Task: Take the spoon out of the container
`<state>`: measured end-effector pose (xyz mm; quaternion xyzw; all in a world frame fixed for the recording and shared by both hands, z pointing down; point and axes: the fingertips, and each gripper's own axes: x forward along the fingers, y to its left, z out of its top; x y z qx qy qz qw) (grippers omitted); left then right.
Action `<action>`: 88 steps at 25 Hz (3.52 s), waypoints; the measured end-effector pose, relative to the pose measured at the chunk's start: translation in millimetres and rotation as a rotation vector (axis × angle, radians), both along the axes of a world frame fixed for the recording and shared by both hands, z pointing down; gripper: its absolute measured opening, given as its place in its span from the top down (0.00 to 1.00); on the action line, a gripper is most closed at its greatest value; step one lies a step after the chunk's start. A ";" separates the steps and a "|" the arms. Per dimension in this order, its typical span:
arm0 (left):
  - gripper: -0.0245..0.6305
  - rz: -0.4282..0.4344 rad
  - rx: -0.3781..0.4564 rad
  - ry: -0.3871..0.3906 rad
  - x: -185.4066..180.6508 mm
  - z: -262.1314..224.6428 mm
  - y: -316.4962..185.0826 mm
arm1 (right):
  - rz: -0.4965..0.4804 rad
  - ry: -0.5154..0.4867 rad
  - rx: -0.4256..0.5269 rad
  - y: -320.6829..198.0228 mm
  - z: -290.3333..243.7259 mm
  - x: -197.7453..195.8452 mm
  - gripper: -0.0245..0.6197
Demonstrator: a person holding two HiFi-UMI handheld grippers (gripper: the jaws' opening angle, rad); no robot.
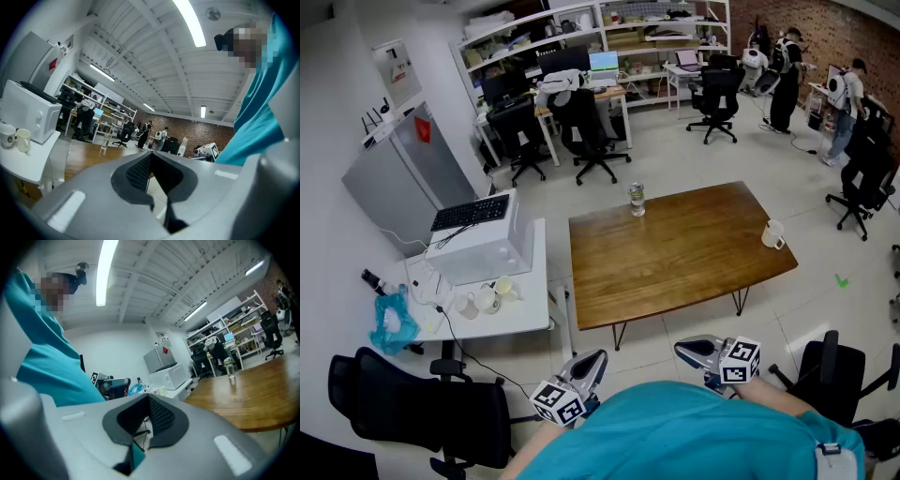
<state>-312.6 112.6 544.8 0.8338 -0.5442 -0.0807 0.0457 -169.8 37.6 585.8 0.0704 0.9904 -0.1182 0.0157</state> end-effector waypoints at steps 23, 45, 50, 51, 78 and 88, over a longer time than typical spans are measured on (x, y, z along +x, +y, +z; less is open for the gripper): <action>0.96 0.374 -0.017 0.019 121.4 27.9 -252.0 | 0.364 0.070 0.043 -207.6 35.6 122.7 0.96; 0.96 0.391 -0.119 0.063 94.5 33.4 -614.7 | 0.556 0.281 0.179 -612.0 67.6 125.1 0.78; 0.96 0.299 -0.163 0.046 126.5 70.7 -666.0 | 0.526 0.406 0.242 -702.9 144.0 132.3 0.69; 0.96 0.288 -0.173 0.042 130.5 78.2 -673.9 | 0.537 0.433 0.246 -719.0 158.6 129.9 0.68; 0.96 0.377 -0.220 0.023 96.0 95.7 -751.2 | 0.616 0.581 0.315 -808.4 193.7 80.8 0.89; 0.96 0.243 -0.148 0.020 174.5 126.6 -679.0 | 0.370 0.000 0.054 -693.3 83.8 178.1 0.89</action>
